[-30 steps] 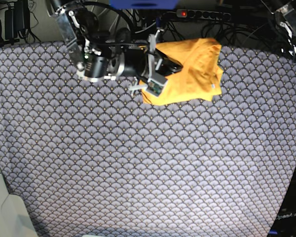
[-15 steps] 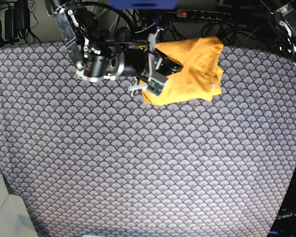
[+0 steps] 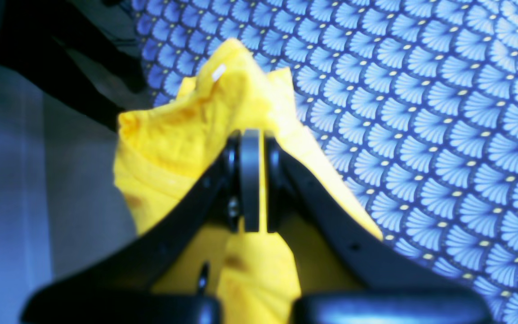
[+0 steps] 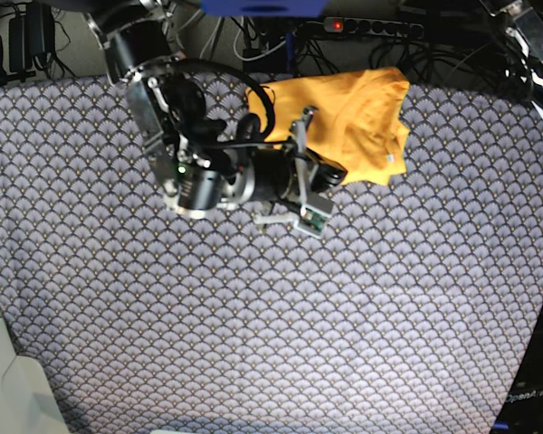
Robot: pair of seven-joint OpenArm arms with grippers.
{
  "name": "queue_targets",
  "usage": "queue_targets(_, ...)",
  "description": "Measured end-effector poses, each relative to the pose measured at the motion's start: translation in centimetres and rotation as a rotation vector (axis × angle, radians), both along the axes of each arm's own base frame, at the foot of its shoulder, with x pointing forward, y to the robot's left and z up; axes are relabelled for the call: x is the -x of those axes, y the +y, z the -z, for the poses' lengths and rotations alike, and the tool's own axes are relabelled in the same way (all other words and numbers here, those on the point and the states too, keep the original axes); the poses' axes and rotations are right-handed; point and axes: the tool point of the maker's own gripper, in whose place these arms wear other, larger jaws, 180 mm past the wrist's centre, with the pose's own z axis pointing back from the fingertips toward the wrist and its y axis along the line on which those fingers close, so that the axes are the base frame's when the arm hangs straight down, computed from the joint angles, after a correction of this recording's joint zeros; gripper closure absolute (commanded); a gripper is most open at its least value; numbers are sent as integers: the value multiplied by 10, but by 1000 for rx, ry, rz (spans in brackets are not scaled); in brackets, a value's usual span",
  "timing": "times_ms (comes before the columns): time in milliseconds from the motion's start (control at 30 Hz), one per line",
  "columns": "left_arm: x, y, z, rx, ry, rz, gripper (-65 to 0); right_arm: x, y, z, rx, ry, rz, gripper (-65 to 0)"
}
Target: Fold the T-shirt properly
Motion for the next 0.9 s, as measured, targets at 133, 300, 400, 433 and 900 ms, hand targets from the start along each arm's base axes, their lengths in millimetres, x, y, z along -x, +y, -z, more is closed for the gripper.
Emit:
queue_targets(133, -4, 0, -1, 1, -14, 7, 0, 1, -1, 14, 21, 40, 8, 0)
queue_targets(300, -4, 1, -1, -2, -12, 6, 0, -3, 1, 9, 9, 25, 8, 0)
queue_targets(400, -5, 1, -2, -2, -16, 6, 0, -7, 8, 0, -19, -4, -2, 0)
queue_targets(433, -5, 1, -2, -2, -17, 6, 0, -8, 9, -2, -22, -8, -3, 0)
queue_targets(900, -5, 1, -2, -2, -16, 6, 0, 11, 55, -27, -83, -72, -145, -128)
